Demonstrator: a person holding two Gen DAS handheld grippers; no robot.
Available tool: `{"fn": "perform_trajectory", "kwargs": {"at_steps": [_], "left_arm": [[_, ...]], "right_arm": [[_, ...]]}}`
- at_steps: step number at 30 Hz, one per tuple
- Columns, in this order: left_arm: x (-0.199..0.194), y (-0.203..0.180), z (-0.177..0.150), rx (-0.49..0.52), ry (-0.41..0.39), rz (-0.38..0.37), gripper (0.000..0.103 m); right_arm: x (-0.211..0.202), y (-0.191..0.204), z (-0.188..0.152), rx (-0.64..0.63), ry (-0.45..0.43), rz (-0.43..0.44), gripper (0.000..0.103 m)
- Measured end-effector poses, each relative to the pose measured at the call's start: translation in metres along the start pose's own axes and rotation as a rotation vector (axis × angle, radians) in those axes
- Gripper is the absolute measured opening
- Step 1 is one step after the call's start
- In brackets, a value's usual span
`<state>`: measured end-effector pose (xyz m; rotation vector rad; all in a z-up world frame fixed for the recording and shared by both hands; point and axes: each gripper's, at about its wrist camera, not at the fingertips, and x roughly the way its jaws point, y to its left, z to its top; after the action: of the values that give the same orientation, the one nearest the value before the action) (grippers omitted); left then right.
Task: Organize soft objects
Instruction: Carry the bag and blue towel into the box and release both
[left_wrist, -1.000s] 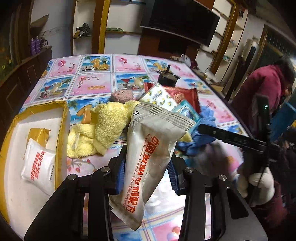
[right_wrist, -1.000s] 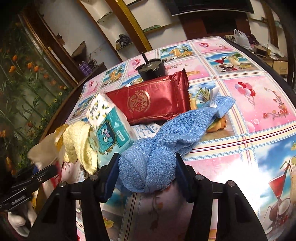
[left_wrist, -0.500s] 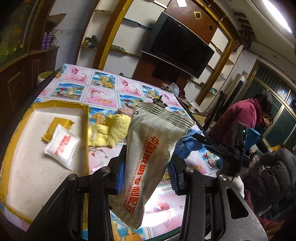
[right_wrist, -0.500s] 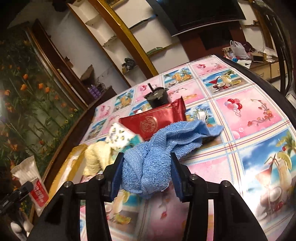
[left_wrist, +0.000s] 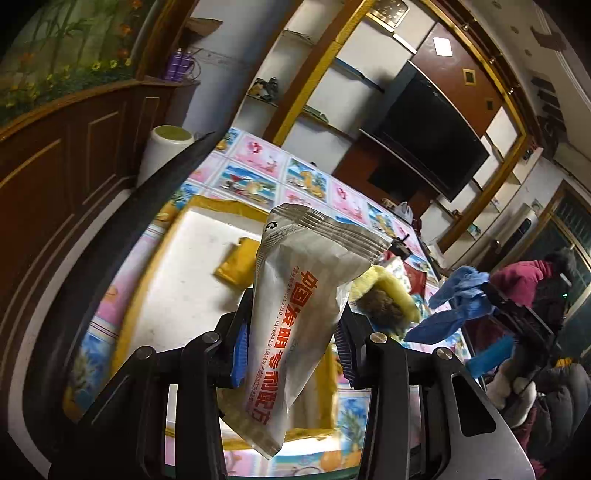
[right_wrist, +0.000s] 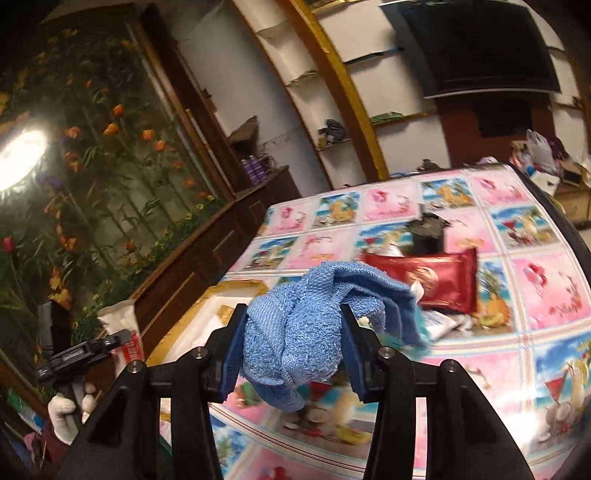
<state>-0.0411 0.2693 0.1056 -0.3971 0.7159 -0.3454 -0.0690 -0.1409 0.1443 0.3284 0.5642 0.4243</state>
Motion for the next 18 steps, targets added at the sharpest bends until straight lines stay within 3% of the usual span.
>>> {"fn": "perform_trajectory", "kwargs": {"at_steps": [7, 15, 18], "left_arm": [[0.025, 0.03, 0.009, -0.037, 0.048, 0.037, 0.039], [0.07, 0.066, 0.033, -0.144, 0.101, 0.046, 0.04], [0.084, 0.084, 0.04, -0.204, 0.125, 0.041, 0.053]], "right_arm": [[0.041, 0.066, 0.02, -0.114, 0.039, 0.085, 0.047], [0.112, 0.132, 0.024, -0.214, 0.129, 0.147, 0.047], [0.145, 0.147, 0.023, -0.242, 0.17, 0.139, 0.047]]}}
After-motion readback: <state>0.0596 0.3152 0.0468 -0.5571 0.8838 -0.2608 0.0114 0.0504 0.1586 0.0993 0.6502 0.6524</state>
